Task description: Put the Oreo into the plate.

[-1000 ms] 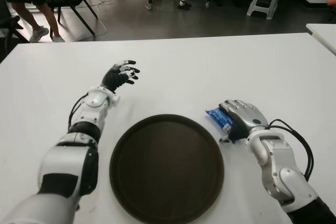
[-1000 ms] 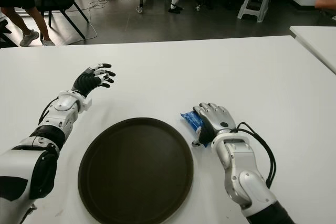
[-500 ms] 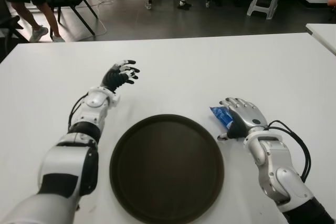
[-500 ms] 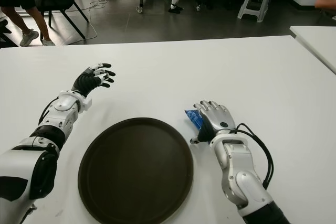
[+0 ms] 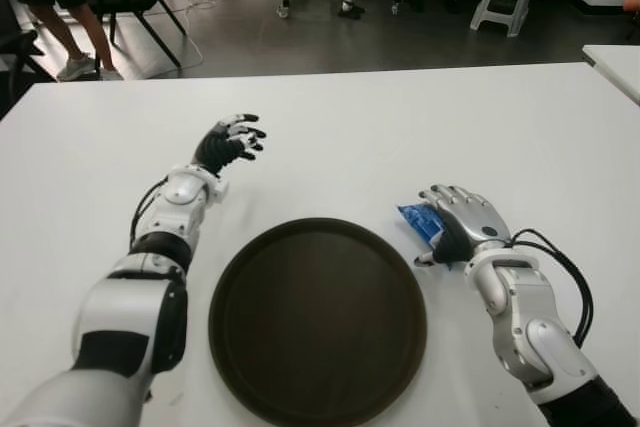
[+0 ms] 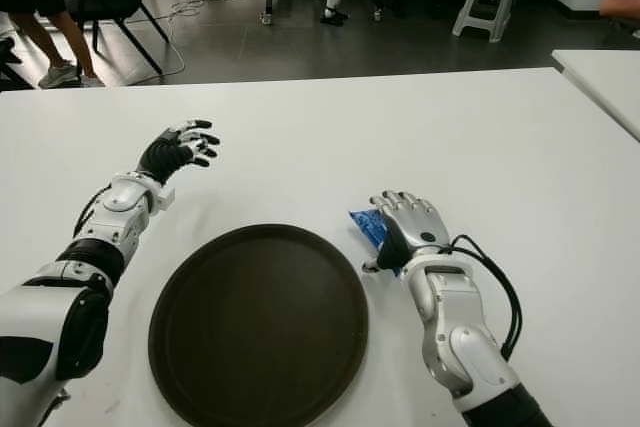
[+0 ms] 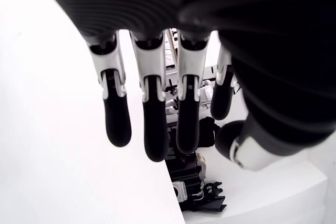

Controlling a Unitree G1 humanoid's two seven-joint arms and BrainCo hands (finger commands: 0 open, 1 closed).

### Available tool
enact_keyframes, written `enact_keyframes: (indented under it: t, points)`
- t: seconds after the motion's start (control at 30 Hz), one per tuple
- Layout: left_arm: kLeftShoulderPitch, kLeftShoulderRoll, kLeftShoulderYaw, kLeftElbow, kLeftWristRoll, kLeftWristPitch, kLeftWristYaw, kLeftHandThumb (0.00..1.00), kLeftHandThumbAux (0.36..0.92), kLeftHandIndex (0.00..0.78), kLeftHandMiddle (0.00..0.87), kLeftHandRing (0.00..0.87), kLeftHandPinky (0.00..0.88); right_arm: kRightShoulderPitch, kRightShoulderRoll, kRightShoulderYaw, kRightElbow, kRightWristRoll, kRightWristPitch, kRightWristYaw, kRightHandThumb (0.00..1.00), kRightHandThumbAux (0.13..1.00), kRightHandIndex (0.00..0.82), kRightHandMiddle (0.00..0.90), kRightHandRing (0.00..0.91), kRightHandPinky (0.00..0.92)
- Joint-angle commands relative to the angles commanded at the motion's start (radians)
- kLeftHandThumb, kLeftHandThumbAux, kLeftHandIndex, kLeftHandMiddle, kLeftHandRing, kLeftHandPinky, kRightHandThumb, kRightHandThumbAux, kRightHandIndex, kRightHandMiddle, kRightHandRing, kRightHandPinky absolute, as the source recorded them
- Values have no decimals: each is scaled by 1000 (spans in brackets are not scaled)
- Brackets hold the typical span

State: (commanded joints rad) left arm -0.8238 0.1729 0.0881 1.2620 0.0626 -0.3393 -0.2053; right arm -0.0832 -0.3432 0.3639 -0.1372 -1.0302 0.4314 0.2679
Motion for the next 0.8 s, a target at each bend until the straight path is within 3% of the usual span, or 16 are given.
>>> enact_keyframes:
  t: [0.8]
  points:
    - [2,8,1,-5,1,8,-3,128,665,221,344,350,357,-11,1,-14,36,31,26,38,0,764,77,83,74,65]
